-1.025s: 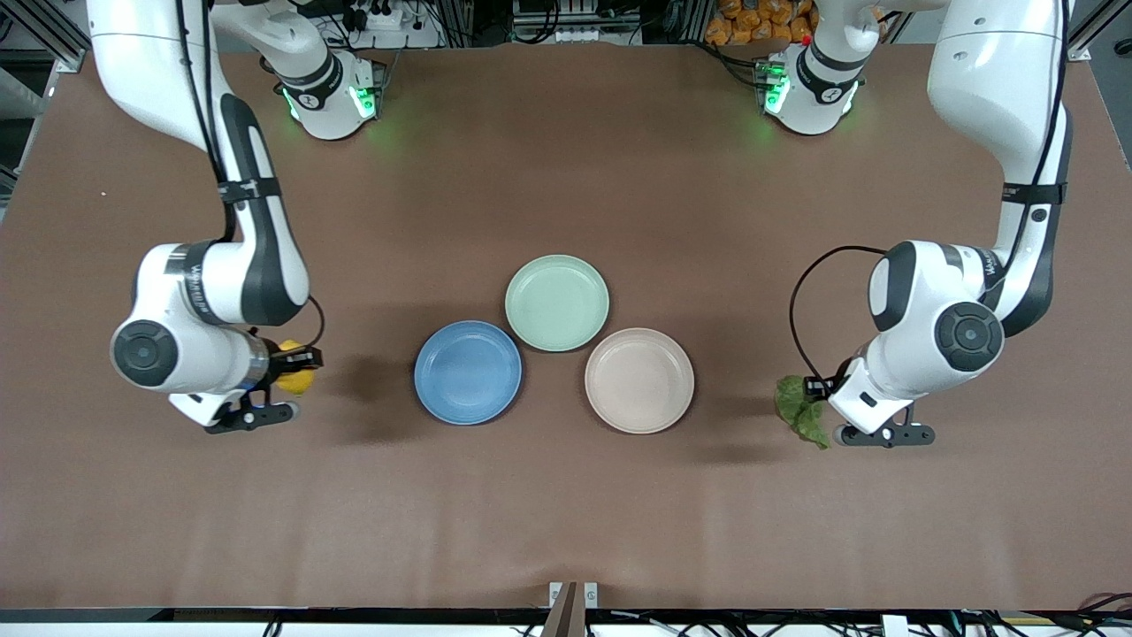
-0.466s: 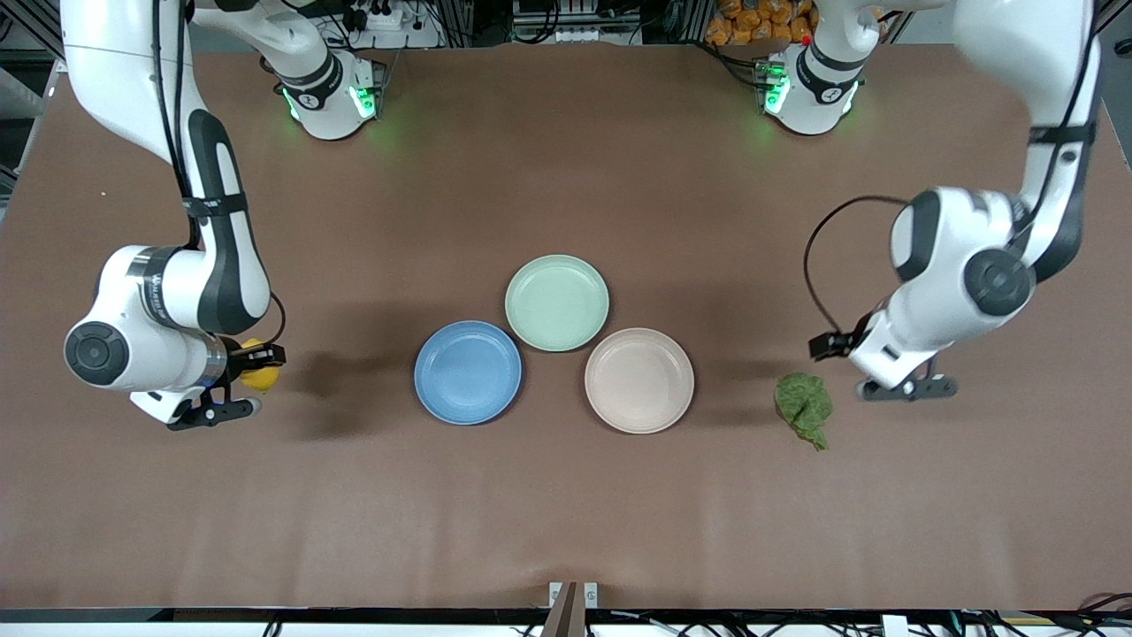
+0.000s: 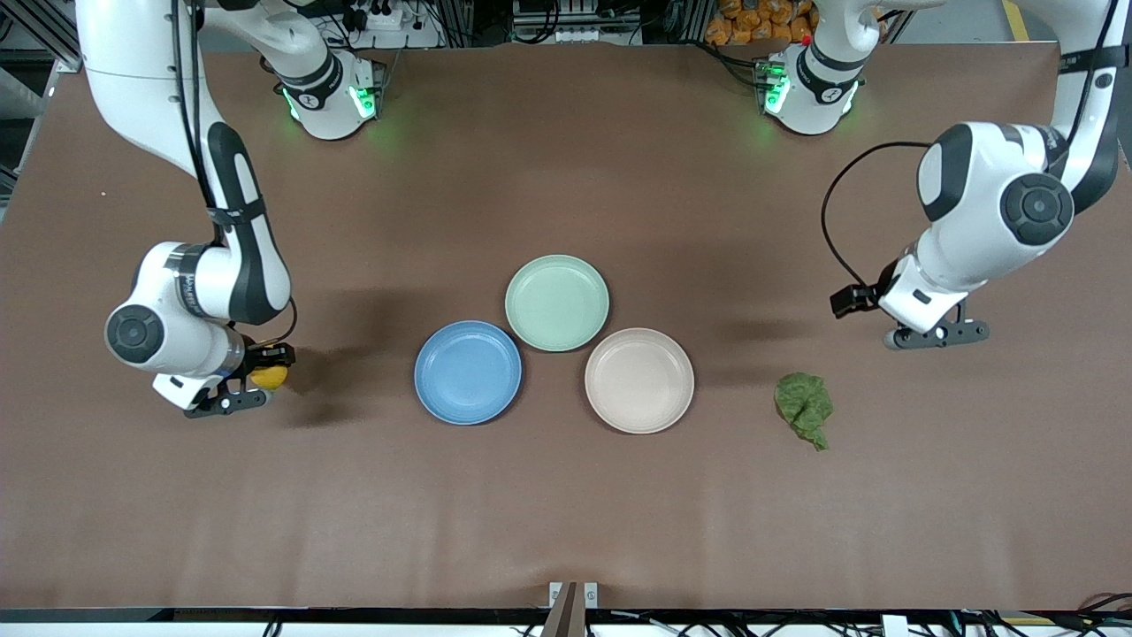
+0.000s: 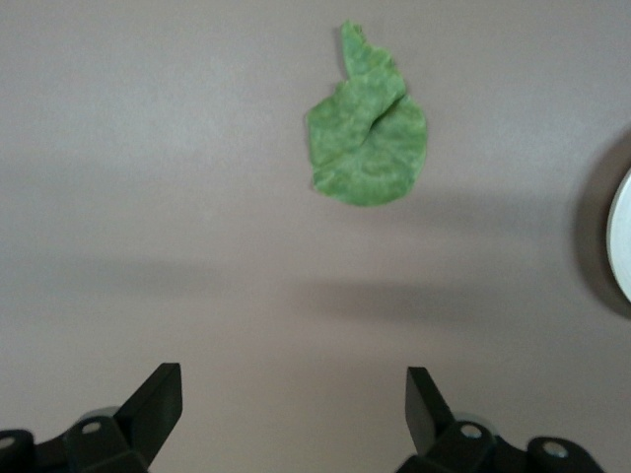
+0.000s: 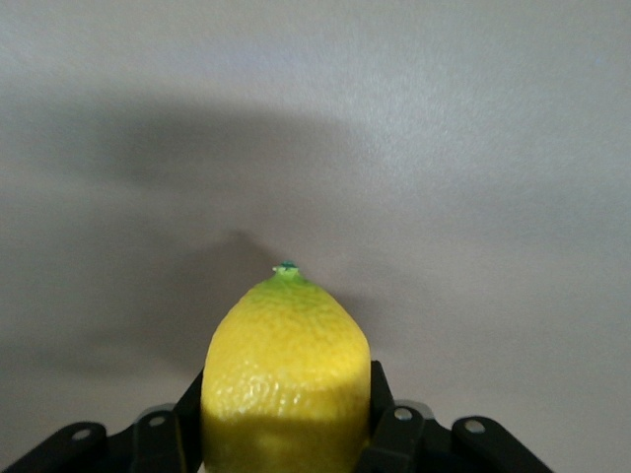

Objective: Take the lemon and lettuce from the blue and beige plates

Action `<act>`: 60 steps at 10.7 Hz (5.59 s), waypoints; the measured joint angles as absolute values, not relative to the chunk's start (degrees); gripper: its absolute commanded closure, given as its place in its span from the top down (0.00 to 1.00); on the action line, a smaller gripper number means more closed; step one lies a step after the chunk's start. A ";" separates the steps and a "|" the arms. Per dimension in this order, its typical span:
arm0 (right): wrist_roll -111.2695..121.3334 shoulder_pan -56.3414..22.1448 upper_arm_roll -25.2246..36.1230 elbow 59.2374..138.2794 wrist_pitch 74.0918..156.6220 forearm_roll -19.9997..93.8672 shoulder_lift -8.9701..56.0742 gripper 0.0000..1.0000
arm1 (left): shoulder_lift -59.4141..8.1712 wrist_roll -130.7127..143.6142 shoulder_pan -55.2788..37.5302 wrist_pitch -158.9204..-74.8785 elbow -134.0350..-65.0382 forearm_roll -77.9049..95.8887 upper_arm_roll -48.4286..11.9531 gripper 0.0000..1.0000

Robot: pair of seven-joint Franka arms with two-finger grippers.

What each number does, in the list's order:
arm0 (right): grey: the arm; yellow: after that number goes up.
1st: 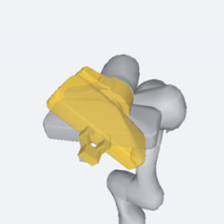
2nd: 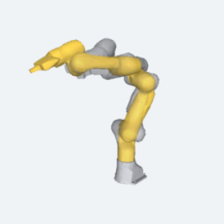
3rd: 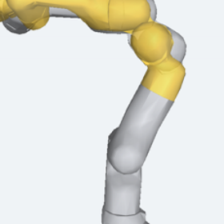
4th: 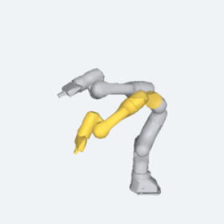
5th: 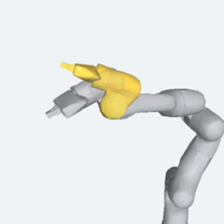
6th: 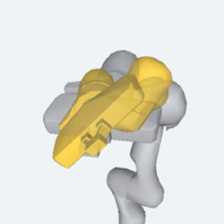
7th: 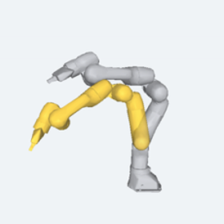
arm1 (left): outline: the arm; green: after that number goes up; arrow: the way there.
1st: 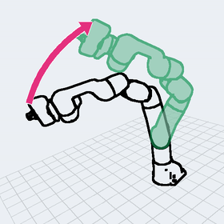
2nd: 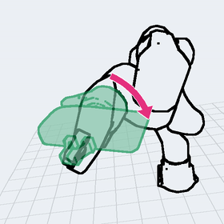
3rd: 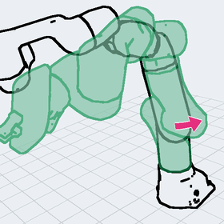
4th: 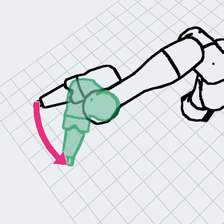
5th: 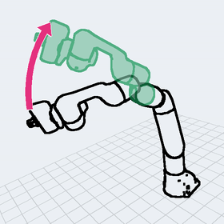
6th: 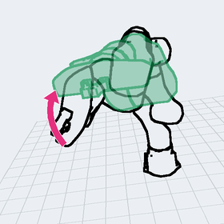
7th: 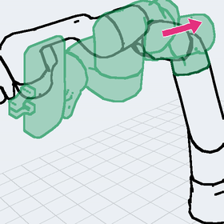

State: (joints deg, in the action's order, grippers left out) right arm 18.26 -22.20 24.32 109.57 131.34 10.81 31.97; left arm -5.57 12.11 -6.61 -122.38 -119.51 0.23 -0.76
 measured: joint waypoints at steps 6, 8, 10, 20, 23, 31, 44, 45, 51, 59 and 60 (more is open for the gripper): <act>18.25 -22.66 22.63 115.79 140.90 10.93 31.87 0.41 | -1.60 12.02 -6.88 -122.59 -115.71 0.23 -1.25 1.00; 18.25 -22.68 22.59 115.97 141.16 10.94 31.75 1.00 | -1.45 12.05 -6.79 -118.31 -109.77 0.23 -1.21 1.00; 18.25 -22.68 22.41 116.01 141.06 10.94 31.76 1.00 | -1.28 12.04 -6.74 -111.18 -103.05 0.23 -1.19 1.00; 18.24 -22.65 24.77 92.54 103.60 10.91 29.42 1.00 | -0.76 11.46 -6.71 -91.93 -88.02 0.23 -1.32 1.00; 18.25 -22.51 27.43 84.68 93.47 10.90 28.89 1.00 | 1.51 11.46 -6.70 -90.99 -87.42 0.23 -1.20 1.00; 18.25 -22.40 29.57 76.61 85.45 10.93 26.92 1.00 | 1.57 11.46 -6.70 -90.43 -87.49 0.23 -1.20 1.00; 18.24 -8.82 15.65 90.50 94.04 10.93 5.68 1.00 | 1.49 11.45 -6.70 -90.32 -87.55 0.23 -1.21 1.00; 18.24 -7.68 15.13 91.39 94.04 10.92 3.44 1.00 | 1.49 11.45 -6.70 -90.32 -87.55 0.23 -1.22 1.00; 18.25 -4.25 13.17 92.82 94.98 6.74 -0.23 1.00 | 1.48 11.46 -6.70 -90.32 -87.56 0.23 -1.18 1.00; 6.09 -4.00 7.76 89.37 91.70 0.75 -1.48 1.00 | 1.47 11.45 -6.70 -90.32 -87.56 0.23 -1.12 1.00; 2.33 -4.03 6.97 89.05 91.41 0.75 -1.48 1.00 | 1.45 11.45 -6.70 -90.32 -87.56 0.23 -1.10 1.00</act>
State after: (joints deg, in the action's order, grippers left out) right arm 2.33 -4.03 6.97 89.05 91.41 0.75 -1.48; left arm 1.45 11.45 -6.70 -90.32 -87.56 0.23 -1.10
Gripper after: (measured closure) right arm 0.000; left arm 0.000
